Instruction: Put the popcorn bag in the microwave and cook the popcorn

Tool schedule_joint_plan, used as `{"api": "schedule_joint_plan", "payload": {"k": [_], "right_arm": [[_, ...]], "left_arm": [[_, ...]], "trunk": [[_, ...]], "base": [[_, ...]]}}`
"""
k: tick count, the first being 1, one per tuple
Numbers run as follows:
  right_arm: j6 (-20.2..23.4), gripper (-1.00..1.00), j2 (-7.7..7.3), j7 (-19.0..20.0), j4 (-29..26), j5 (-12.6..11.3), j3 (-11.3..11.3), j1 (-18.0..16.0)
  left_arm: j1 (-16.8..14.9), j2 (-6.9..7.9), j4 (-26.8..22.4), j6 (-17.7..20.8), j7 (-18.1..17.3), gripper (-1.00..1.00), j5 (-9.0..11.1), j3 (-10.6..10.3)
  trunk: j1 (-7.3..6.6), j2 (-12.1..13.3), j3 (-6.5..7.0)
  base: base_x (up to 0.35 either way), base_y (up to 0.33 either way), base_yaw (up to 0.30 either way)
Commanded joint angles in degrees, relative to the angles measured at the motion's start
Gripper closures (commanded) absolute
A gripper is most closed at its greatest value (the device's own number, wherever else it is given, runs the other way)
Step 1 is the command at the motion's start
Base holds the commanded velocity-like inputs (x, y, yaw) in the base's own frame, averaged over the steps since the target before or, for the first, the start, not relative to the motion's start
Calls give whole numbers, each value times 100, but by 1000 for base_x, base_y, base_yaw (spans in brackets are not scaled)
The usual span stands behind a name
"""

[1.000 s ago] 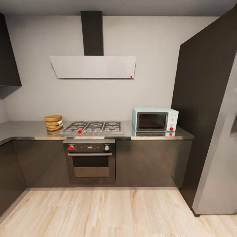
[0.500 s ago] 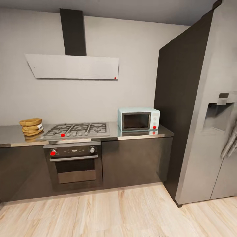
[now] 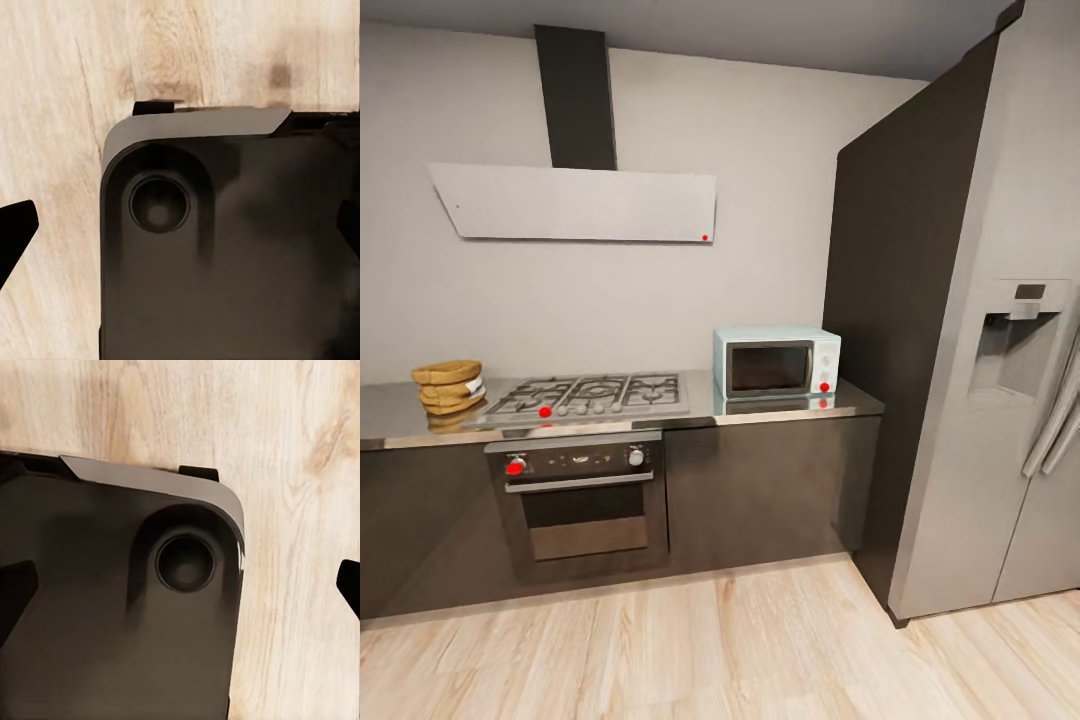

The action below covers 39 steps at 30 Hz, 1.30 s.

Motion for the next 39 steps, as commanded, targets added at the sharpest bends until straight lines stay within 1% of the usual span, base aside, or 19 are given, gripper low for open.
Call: {"api": "schedule_joint_plan", "payload": {"k": [1, 8, 11, 26, 31, 39], "right_arm": [[-20, -100, -1, -6, 1, 34, 14, -1], [-45, -100, -1, -9, 1, 36, -7, -1], [-49, -100, -1, -16, 1, 31, -30, -1], [-42, -100, -1, -17, 1, 40, -30, -1], [-40, -100, -1, -16, 1, 37, -33, -1], [-40, -100, 1, -13, 1, 40, -38, -1]], "left_arm": [[-2, -9, -1, -16, -1, -100, 12, 38], [-2, -14, -2, -15, -1, -100, 28, 19], [-2, -17, -4, -15, -1, -100, 29, 17], [-2, -26, -4, -15, -1, -100, 29, 16], [-2, -63, -4, -18, -4, -100, 29, 10], [-2, -75, -3, -17, -2, -100, 29, 12]], "trunk": [[0, -3, -5], [0, -3, -5], [0, -3, -5], [0, -3, -5], [0, -3, -5], [0, -3, -5]], "base": [[0, 0, 0], [0, 0, -1], [0, 0, -120], [0, 0, -236], [0, 0, -242], [0, 0, -242]]}}
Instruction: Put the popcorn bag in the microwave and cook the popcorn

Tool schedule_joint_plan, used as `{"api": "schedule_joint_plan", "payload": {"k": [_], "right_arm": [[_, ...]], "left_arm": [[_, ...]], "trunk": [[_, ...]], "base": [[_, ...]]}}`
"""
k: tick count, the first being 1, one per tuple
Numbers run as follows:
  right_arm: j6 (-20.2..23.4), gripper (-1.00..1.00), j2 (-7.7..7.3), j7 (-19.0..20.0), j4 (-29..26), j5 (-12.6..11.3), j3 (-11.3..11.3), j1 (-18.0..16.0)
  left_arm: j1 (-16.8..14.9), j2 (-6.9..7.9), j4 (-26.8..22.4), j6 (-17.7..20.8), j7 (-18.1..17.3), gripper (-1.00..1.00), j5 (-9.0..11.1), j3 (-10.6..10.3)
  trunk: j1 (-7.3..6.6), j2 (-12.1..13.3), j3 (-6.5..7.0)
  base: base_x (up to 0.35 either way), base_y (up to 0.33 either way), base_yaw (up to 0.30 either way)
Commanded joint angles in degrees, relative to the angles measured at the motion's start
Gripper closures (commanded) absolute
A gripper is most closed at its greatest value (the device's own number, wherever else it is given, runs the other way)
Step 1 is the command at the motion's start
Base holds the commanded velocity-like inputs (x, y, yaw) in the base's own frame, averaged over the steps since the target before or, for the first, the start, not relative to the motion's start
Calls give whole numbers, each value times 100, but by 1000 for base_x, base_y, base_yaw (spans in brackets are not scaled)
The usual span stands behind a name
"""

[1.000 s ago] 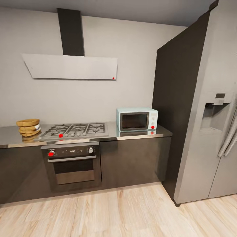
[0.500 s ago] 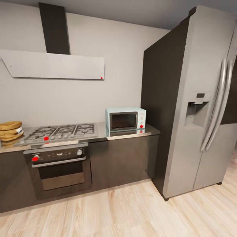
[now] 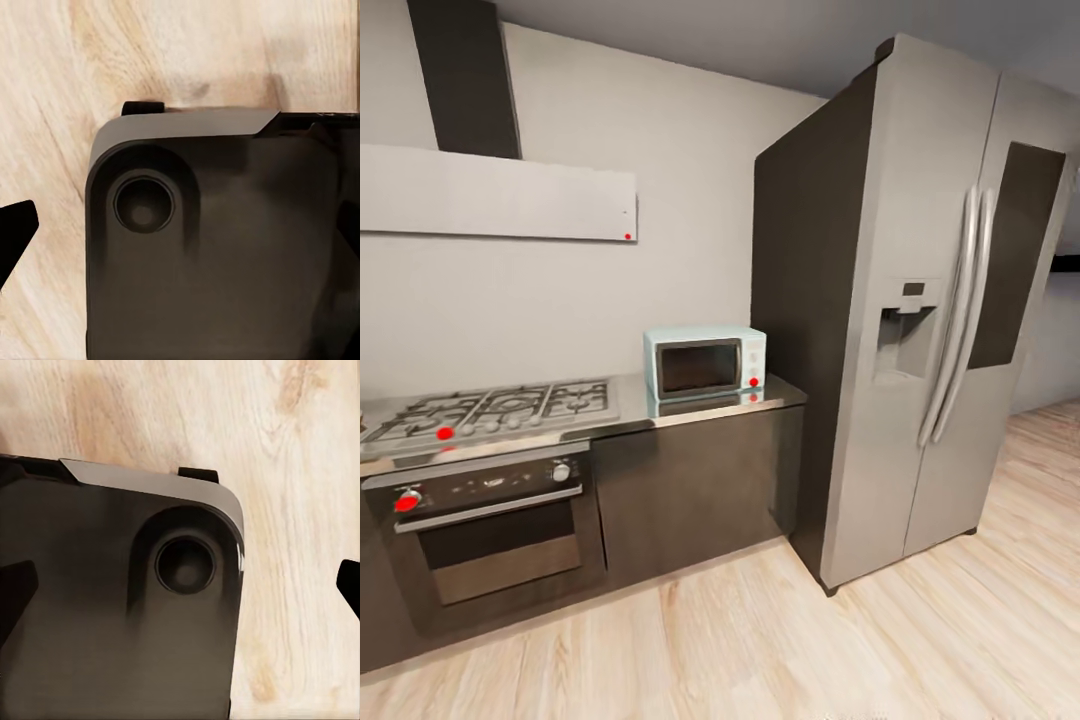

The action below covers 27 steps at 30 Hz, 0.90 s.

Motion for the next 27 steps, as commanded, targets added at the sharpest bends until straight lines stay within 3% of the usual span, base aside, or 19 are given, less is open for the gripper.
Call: {"api": "schedule_joint_plan", "payload": {"k": [1, 8, 27], "right_arm": [[-15, -100, -1, -1, 1, 37, 14, -1], [1, -100, -2, -1, 1, 24, 20, -1], [2, -100, 5, -8, 1, 28, 22, -1]], "left_arm": [[-2, -2, 2, -20, -2, -100, 13, 5], [-2, -5, 2, -21, -8, -100, 6, -5], [-2, -5, 11, 42, 0, -100, 13, -17]], "trunk": [[0, -3, -5], [0, -3, -5], [0, -3, -5]], "base": [[0, 0, -242], [57, -40, -51], [254, -194, 0]]}}
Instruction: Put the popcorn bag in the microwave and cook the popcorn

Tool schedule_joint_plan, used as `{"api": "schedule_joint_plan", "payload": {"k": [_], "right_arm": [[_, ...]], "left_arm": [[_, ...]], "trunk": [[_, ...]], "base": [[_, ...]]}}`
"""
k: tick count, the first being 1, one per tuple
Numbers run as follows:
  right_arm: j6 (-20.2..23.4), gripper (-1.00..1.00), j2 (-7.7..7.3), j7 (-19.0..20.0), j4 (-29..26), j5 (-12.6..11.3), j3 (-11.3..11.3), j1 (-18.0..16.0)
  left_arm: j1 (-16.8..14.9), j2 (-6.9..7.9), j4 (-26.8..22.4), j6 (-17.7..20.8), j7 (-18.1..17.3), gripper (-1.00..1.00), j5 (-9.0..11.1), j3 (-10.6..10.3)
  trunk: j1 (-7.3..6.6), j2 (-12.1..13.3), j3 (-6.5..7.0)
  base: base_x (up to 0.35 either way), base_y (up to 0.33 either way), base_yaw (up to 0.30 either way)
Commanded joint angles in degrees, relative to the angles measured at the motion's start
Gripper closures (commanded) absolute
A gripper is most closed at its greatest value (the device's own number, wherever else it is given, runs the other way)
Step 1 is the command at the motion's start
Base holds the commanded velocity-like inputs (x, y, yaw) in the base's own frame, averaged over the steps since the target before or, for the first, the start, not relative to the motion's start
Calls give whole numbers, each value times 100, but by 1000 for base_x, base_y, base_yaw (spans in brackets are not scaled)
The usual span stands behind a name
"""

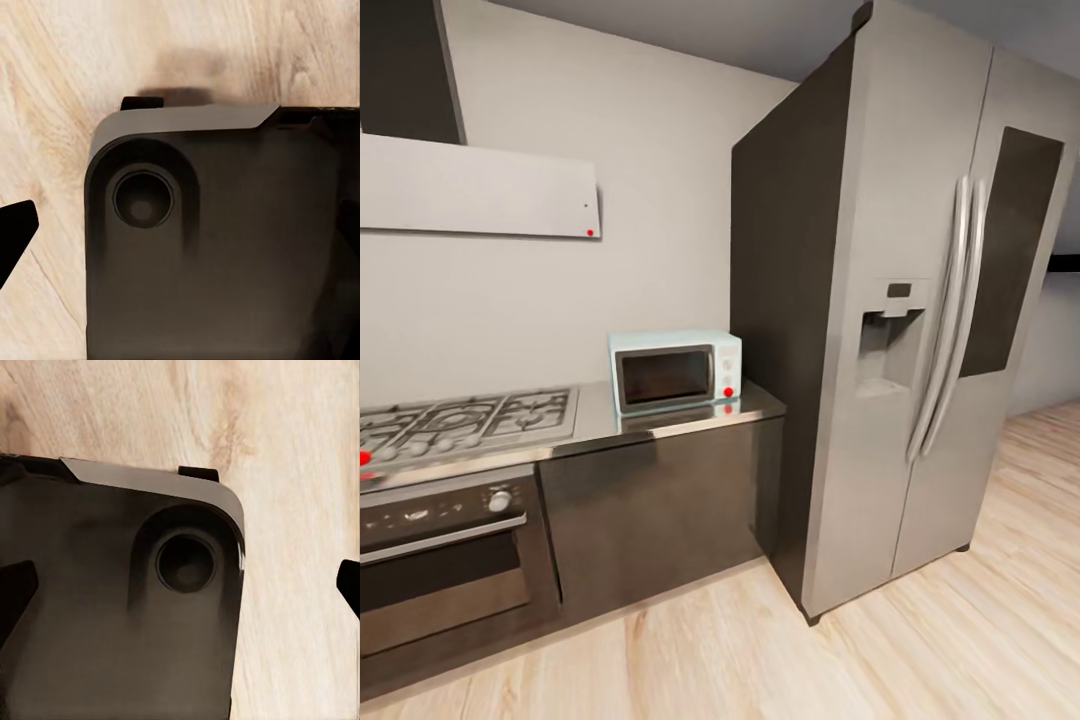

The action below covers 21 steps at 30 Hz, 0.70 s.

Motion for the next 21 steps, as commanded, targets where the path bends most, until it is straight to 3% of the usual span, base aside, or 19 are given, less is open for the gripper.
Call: {"api": "schedule_joint_plan", "payload": {"k": [1, 21], "right_arm": [[-16, -100, -3, -3, 1, 36, 15, -1], [-16, -100, -1, 5, 1, 45, 15, -1]], "left_arm": [[-2, -1, 2, -15, -1, -100, 13, 3], [-2, 10, 2, -29, -1, -100, 19, 3]], "trunk": [[3, -3, -5], [3, -3, -5]], "base": [[261, -207, 0], [288, -165, 0]]}}
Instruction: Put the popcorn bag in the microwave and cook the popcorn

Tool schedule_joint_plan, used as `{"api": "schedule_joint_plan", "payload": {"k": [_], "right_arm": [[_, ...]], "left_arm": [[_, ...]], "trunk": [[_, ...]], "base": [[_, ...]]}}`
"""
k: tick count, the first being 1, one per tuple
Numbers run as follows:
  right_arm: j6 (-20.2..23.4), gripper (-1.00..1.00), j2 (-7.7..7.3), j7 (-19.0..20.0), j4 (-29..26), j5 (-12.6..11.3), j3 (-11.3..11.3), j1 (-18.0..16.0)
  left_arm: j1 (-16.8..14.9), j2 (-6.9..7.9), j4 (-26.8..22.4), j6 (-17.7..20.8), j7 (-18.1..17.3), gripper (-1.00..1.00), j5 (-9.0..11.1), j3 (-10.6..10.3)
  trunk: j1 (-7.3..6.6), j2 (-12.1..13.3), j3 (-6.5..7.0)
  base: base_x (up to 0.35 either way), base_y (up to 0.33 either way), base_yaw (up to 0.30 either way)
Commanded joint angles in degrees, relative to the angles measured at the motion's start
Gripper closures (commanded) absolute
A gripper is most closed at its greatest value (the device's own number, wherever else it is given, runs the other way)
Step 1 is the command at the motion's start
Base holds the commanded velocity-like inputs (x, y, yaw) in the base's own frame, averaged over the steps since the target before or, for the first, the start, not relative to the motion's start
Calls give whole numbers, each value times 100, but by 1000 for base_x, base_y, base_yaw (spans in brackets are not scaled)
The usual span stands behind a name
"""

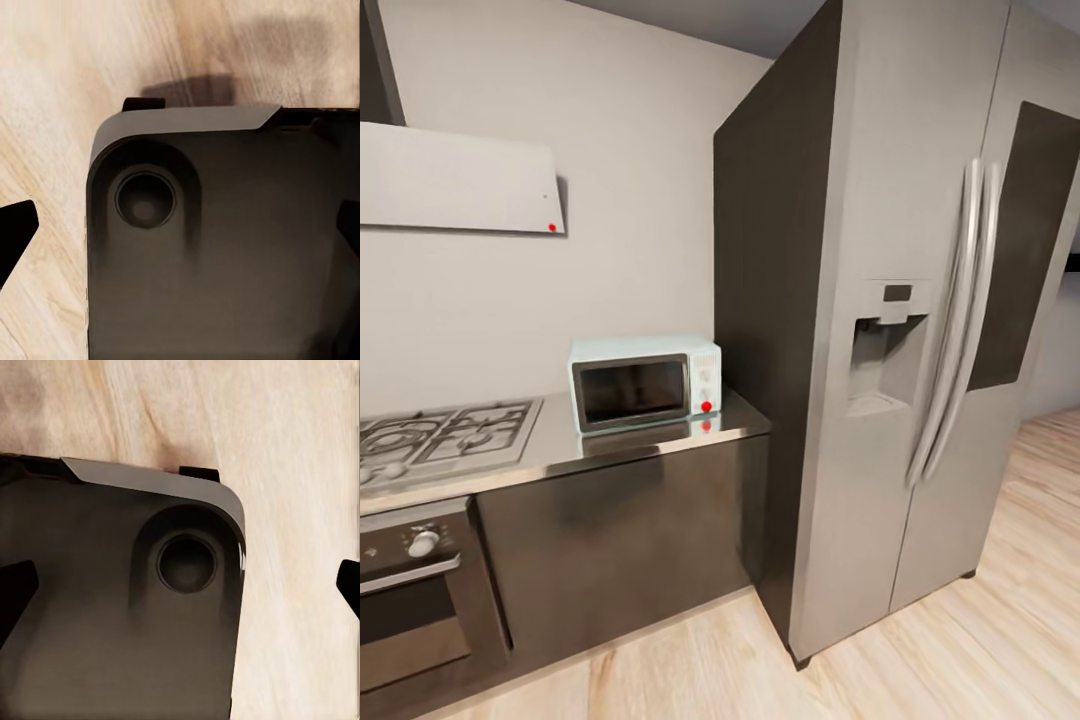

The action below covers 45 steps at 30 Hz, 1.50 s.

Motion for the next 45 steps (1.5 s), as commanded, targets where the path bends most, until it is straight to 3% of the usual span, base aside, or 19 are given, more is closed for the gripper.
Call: {"api": "schedule_joint_plan", "payload": {"k": [1, 16, 45], "right_arm": [[-16, -100, -1, -2, 1, 37, 14, -1], [-16, -100, -1, -11, 1, 35, 16, -1], [-16, -100, -1, -10, 1, 28, 23, -1]], "left_arm": [[-2, 1, 2, -17, -2, -100, 13, 3], [-2, -2, 2, -40, 0, -100, 11, 3], [-2, -37, -6, -70, 26, -100, 25, 38]], "trunk": [[3, -3, -5], [3, -3, -5], [3, -3, -5]], "base": [[306, -121, 0], [293, -40, 75], [4, 0, 268]]}}
